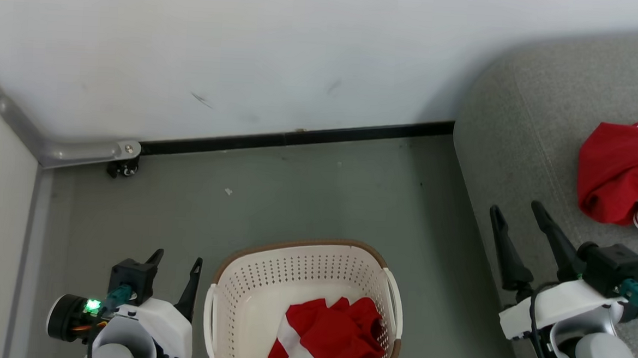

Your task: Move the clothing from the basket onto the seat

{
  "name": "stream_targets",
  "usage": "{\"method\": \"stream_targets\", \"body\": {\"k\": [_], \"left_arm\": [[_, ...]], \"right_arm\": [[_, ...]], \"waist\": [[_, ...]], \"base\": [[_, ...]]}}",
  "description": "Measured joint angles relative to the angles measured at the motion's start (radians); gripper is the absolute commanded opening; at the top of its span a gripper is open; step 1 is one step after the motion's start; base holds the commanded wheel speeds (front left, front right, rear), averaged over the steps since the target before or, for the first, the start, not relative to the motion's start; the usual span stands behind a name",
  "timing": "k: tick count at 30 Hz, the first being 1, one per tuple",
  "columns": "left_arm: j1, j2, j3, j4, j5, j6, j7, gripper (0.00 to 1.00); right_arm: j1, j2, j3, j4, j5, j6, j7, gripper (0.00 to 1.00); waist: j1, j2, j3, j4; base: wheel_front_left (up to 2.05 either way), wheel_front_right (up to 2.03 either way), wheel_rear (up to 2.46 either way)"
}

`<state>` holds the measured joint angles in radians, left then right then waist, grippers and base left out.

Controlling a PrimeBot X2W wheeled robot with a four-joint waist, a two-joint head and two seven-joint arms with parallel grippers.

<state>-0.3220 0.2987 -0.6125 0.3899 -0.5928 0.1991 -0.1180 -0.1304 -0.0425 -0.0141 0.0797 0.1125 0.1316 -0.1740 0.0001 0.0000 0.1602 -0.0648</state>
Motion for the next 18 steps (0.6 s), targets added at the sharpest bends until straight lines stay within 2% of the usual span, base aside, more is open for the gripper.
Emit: {"method": "stream_targets", "body": {"k": [11,18], "left_arm": [[-0.072,-0.039,-0.095,0.072,0.052,-0.063,0.048,1.0],[-0.113,-0.042,-0.144,0.115,0.091,-0.103,0.065,1.0]], "right_arm": [[-0.071,0.0,-0.001,-0.046,0.0,0.0,0.009,1.0],[-0.136,-0.001,0.001,-0.066,-0.001,0.0,0.009,1.0]], "waist": [[0.0,0.0,0.105,-0.033],[0.0,0.0,0.18,-0.06]], "base": [[0.0,0.0,0.0],[0.0,0.0,0.0]]}}
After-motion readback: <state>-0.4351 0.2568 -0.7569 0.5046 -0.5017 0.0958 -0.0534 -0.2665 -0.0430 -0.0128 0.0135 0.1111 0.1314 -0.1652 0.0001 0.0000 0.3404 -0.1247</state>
